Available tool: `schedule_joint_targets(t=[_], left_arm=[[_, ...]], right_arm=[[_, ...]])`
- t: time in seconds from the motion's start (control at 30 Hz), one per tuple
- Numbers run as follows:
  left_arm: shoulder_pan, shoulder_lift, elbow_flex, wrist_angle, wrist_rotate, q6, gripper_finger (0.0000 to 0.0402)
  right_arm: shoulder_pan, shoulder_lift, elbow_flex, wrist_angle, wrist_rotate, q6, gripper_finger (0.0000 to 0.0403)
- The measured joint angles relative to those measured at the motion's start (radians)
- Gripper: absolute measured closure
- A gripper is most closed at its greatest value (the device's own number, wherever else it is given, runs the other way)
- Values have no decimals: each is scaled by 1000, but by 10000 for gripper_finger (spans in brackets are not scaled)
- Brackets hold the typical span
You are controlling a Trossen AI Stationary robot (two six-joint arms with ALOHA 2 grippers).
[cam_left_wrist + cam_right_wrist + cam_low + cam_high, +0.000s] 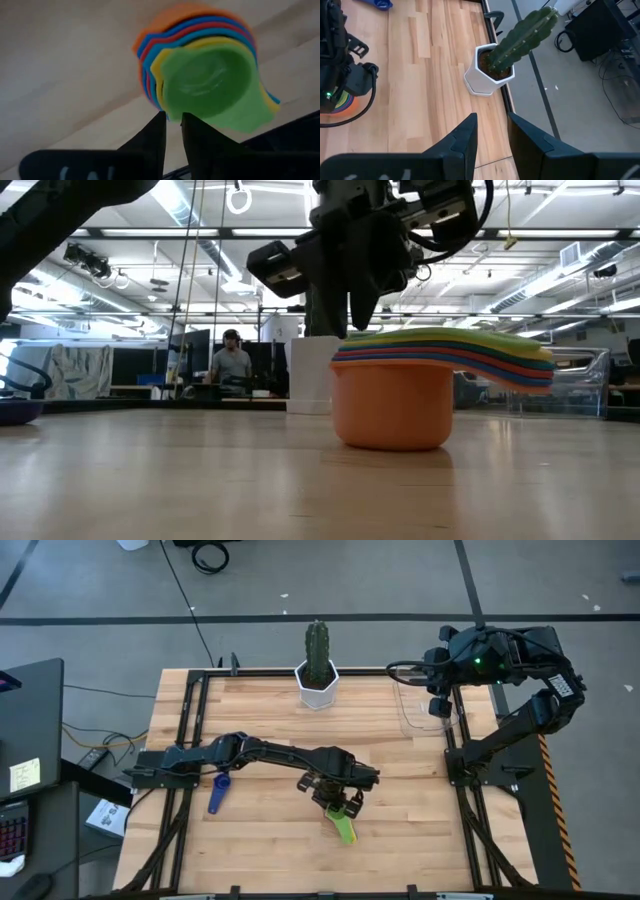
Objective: Nest measuring cups in basket
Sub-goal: Stack the green measuring cup on top of the yellow measuring cups, then put the dark blue measuring cup on top of the green measuring cup
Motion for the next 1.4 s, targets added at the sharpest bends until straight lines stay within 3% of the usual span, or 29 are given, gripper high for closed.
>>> schedule_joint_targets(t=[0.27,0.43,0.9,1.23,1.4], left_arm=[[6,-51,2,-82,-21,-18,335],[4,-116,1,-211,-162,-30,335],[-3,-287,0,-203,-404,-16,335],[-20,-374,0,-202,-535,133,335],[-35,-438,-16,-202,-538,263,335]], right_arm=[[0,0,0,0,28,-4,291],[-4,0,0,0,22,-24,291],[-110,0,0,0,-55,-76,292],[-166,4,-13,1,-166,-66,292],[-185,5,-68,14,-207,-40,292]])
